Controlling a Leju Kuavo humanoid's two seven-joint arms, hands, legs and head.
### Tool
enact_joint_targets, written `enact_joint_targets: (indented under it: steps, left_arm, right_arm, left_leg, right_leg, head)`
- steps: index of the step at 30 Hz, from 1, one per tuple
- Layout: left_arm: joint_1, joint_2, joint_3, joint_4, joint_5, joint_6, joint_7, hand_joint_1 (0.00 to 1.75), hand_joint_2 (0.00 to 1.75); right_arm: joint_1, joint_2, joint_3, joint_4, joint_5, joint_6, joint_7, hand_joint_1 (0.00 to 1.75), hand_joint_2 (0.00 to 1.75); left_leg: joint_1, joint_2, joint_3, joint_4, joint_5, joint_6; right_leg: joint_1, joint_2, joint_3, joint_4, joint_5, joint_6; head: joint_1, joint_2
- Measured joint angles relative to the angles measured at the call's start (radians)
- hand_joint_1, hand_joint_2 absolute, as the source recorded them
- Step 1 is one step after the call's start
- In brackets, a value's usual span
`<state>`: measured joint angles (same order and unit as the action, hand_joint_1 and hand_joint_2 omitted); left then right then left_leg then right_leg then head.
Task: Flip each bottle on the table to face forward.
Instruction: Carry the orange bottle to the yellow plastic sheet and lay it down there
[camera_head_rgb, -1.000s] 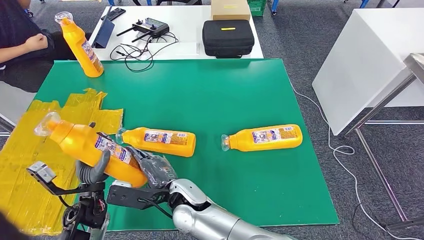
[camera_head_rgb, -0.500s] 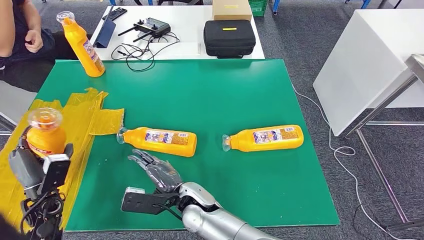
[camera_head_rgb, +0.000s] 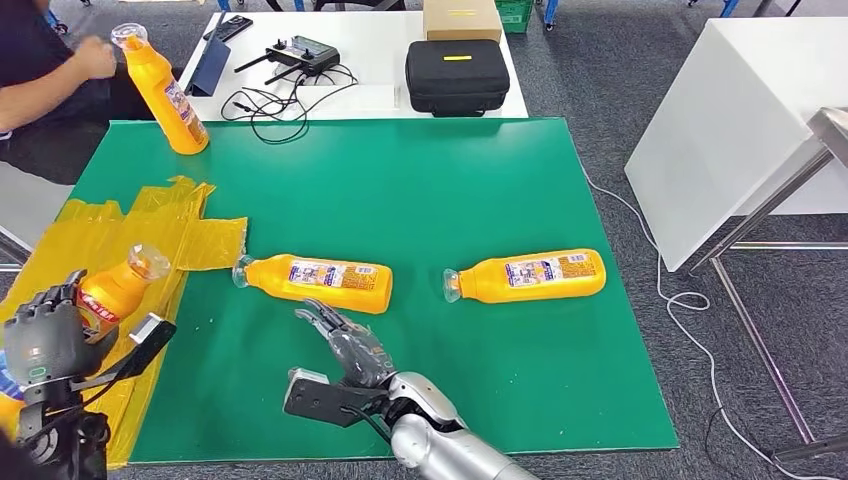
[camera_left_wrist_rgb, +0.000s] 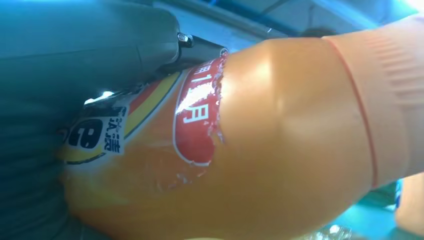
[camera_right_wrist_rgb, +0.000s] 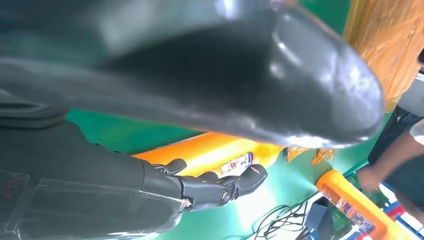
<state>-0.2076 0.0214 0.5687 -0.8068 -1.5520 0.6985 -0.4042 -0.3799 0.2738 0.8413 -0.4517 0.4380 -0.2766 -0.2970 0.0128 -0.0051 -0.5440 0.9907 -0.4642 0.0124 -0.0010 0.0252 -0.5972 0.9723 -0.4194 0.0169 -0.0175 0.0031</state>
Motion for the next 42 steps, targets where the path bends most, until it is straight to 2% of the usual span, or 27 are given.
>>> enact_joint_targets:
  steps: [6, 8, 9, 12, 13, 17, 21, 23, 27, 32, 38, 40, 42]
  left_arm:
    - [-0.020, 0.034, -0.138, 0.134, -0.012, 0.000, 0.132, 1.75, 1.75]
    - [-0.026, 0.042, -0.183, 0.169, -0.006, 0.000, 0.149, 1.75, 1.75]
    - [-0.027, 0.047, -0.199, 0.182, -0.001, 0.000, 0.140, 1.67, 1.75]
    - [-0.032, 0.063, -0.230, 0.231, 0.005, 0.001, 0.117, 0.36, 1.75]
    - [-0.037, 0.068, -0.238, 0.253, 0.004, 0.000, 0.116, 0.00, 1.75]
    - [-0.074, 0.093, -0.284, 0.363, 0.002, -0.034, 0.114, 0.00, 1.75]
    - [-0.113, 0.113, -0.319, 0.426, 0.014, -0.087, 0.113, 0.00, 0.00]
    - [-0.127, 0.122, -0.329, 0.444, 0.019, -0.110, 0.109, 0.00, 0.00]
    - [-0.145, 0.132, -0.342, 0.465, 0.033, -0.147, 0.081, 0.00, 0.00]
    - [-0.153, 0.132, -0.349, 0.479, 0.088, -0.164, 0.009, 0.00, 0.00]
    - [-0.186, 0.109, -0.314, 0.485, 0.276, -0.197, -0.184, 0.00, 0.00]
    - [-0.195, 0.094, -0.304, 0.476, 0.385, -0.232, -0.239, 0.00, 0.00]
    - [-0.193, 0.077, -0.321, 0.426, 0.620, -0.306, -0.275, 0.00, 0.00]
  right_arm:
    - [0.018, -0.010, -0.018, -0.028, 0.007, 0.008, 0.013, 0.00, 0.00]
    - [0.020, -0.013, -0.017, -0.040, 0.005, 0.009, 0.019, 0.00, 0.00]
    - [0.020, -0.014, -0.017, -0.042, 0.005, 0.010, 0.014, 0.00, 0.00]
    - [0.021, -0.023, -0.018, -0.044, 0.006, 0.016, -0.005, 0.00, 0.00]
    - [0.021, -0.025, -0.018, -0.044, 0.006, 0.020, -0.008, 0.00, 0.00]
    - [0.024, -0.034, -0.022, -0.045, 0.012, 0.025, -0.010, 0.00, 0.00]
    - [0.024, -0.046, -0.032, -0.049, 0.022, 0.024, -0.009, 0.00, 0.00]
    - [0.024, -0.052, -0.037, -0.053, 0.027, 0.021, -0.004, 0.00, 0.00]
    - [0.023, -0.063, -0.049, -0.064, 0.050, -0.006, 0.029, 0.00, 1.75]
    - [0.002, -0.072, -0.073, -0.078, 0.116, -0.044, 0.118, 0.00, 1.75]
    - [-0.076, -0.082, -0.137, -0.071, 0.203, -0.051, 0.214, 0.00, 1.75]
    - [-0.104, -0.083, -0.161, -0.060, 0.231, -0.046, 0.235, 0.00, 1.75]
    - [-0.134, -0.082, -0.183, -0.041, 0.267, -0.031, 0.261, 0.00, 1.75]
  left_leg:
    - [0.000, 0.000, 0.000, 0.000, 0.000, 0.000]
    - [0.000, 0.000, 0.000, 0.000, 0.000, 0.000]
    - [0.000, 0.001, 0.000, 0.000, 0.000, 0.000]
    - [0.000, 0.001, 0.000, 0.000, 0.000, 0.000]
    - [0.000, 0.001, 0.000, 0.000, 0.000, 0.000]
    - [0.000, -0.001, 0.000, 0.000, 0.000, 0.000]
    - [0.000, -0.002, 0.003, 0.000, 0.000, 0.000]
    - [0.000, -0.003, 0.005, 0.000, 0.000, 0.000]
    - [0.000, -0.004, 0.006, 0.000, 0.001, -0.001]
    - [-0.001, -0.005, 0.006, 0.000, 0.002, 0.000]
    - [-0.001, -0.005, 0.006, 0.000, 0.003, 0.000]
    - [-0.001, -0.005, 0.006, 0.000, 0.003, 0.000]
    - [-0.001, -0.004, 0.005, 0.001, 0.003, 0.000]
  right_leg:
    - [0.000, 0.000, 0.000, 0.000, 0.000, 0.000]
    - [0.000, 0.000, 0.000, 0.000, 0.000, 0.000]
    - [0.000, 0.000, 0.000, 0.000, 0.000, 0.000]
    - [0.000, 0.001, 0.000, 0.000, 0.000, 0.000]
    - [0.000, 0.000, 0.000, 0.000, 0.000, 0.000]
    - [0.000, -0.001, 0.001, 0.000, 0.000, 0.000]
    - [0.000, -0.002, 0.005, 0.000, 0.000, 0.000]
    - [0.000, -0.003, 0.006, 0.000, 0.000, 0.000]
    - [0.000, -0.005, 0.008, 0.000, 0.000, 0.000]
    - [0.000, -0.006, 0.008, 0.000, 0.000, 0.000]
    - [0.000, -0.007, 0.008, 0.000, 0.000, 0.000]
    - [0.000, -0.006, 0.007, 0.000, 0.001, 0.000]
    - [0.000, -0.006, 0.006, 0.000, 0.001, 0.001]
  head:
    - [0.000, 0.000]
    - [0.000, 0.000]
    - [0.000, 0.000]
    - [0.000, 0.000]
    - [0.000, 0.000]
    - [0.000, 0.000]
    - [0.000, 0.000]
    - [0.000, 0.000]
    - [0.000, 0.000]
    - [0.000, 0.000]
    - [0.000, 0.000]
    - [0.000, 0.000]
    - [0.000, 0.000]
